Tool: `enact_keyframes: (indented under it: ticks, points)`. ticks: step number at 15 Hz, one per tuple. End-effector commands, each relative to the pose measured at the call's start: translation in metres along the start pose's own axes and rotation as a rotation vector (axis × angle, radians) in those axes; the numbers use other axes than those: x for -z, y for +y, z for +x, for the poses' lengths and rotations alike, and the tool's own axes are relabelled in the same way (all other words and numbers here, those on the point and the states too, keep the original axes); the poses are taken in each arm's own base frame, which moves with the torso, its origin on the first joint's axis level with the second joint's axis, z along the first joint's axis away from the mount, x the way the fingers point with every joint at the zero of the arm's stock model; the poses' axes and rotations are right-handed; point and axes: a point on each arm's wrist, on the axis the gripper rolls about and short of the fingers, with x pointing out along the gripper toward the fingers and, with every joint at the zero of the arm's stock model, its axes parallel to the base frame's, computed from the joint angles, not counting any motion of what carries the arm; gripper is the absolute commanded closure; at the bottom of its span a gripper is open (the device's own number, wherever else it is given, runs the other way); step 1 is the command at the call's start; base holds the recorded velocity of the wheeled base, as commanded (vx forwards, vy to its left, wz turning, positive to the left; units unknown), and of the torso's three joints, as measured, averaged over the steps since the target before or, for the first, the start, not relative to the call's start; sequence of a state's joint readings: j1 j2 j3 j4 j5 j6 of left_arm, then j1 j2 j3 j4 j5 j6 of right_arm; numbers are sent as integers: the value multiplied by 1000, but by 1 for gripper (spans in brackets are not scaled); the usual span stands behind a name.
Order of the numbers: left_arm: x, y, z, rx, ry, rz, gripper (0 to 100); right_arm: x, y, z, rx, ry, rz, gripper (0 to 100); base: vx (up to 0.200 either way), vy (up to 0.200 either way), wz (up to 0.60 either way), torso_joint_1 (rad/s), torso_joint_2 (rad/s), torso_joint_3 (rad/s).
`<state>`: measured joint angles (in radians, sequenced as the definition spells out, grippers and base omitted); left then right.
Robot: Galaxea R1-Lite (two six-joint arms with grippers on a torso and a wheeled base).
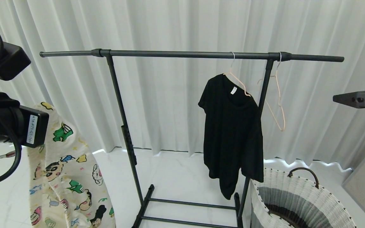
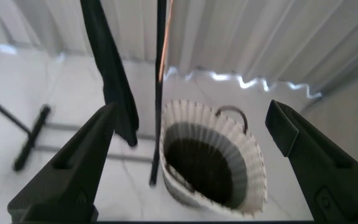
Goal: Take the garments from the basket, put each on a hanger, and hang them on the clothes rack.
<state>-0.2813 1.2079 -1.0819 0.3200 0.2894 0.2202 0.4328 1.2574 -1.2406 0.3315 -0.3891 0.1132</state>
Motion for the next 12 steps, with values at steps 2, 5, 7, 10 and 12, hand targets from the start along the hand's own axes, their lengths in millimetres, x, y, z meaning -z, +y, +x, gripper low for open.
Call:
enact_keyframes:
  ticks: [2,5,7,10,12]
  points:
    - [-1,-4,-1,20,-6,10,100,7,-1,18,33,34,-3,0,200,0,0,7,-31,-10]
    - [-1,-6,-1,29,-9,13,100,9,1,26,20,61,-12,0,200,0,0,15,1,-6]
    - [-1,-8,-2,40,-13,16,100,12,5,36,4,90,-20,0,200,0,0,2,2,2]
    - [-1,-12,-1,58,-12,27,100,16,10,58,-15,116,-20,0,200,0,0,2,1,1]
    - [-1,-13,-2,63,-14,31,100,20,12,82,9,135,-17,0,0,0,0,0,0,0]
